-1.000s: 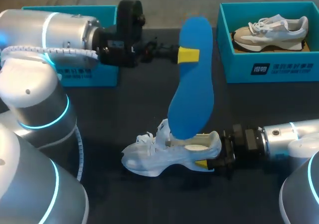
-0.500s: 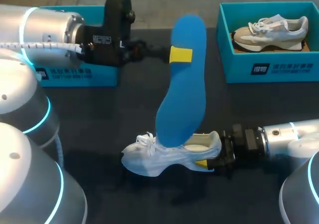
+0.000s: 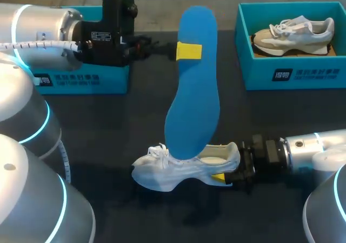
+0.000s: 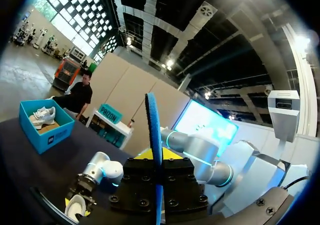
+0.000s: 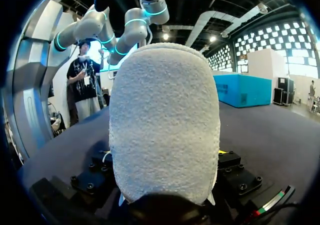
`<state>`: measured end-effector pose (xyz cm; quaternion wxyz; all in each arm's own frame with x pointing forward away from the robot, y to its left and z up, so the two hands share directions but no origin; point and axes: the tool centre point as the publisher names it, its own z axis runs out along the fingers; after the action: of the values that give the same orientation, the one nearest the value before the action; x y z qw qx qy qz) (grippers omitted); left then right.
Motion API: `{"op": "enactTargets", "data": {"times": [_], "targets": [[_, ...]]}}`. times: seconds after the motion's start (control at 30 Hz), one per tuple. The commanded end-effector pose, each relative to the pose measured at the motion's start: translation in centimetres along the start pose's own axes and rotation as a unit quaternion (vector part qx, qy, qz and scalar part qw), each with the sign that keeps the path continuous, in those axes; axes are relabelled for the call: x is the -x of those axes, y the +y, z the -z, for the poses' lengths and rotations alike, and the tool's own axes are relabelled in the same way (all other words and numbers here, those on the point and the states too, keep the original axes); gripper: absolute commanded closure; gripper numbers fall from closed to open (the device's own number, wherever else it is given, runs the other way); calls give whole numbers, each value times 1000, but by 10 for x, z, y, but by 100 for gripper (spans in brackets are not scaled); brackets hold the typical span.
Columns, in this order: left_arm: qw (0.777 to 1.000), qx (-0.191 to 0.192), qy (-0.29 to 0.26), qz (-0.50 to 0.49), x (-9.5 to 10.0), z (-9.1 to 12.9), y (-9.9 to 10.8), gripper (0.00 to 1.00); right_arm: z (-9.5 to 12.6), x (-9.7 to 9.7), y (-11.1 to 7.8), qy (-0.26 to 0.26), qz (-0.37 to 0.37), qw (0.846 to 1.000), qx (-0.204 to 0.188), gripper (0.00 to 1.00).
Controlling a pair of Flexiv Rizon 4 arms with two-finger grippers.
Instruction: Take the shoe out of the shoebox, open the shoe tongue, remove and reinsert the insole, then place the shoe into the shoebox
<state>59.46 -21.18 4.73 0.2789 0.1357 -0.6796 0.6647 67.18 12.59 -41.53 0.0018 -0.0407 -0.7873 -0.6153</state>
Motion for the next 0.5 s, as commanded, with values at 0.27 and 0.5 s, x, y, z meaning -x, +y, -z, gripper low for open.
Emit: {"op": "enactTargets", "data": {"times": [0.27,0.5], "targets": [[1000,-8,-18,13,-24,29,2,100,-1,0,-2,-1,0,1000,-1,100],[1000,24,10,1,-17,34,16,100,-1,0,-2,-1,0,1000,-1,100]]}}
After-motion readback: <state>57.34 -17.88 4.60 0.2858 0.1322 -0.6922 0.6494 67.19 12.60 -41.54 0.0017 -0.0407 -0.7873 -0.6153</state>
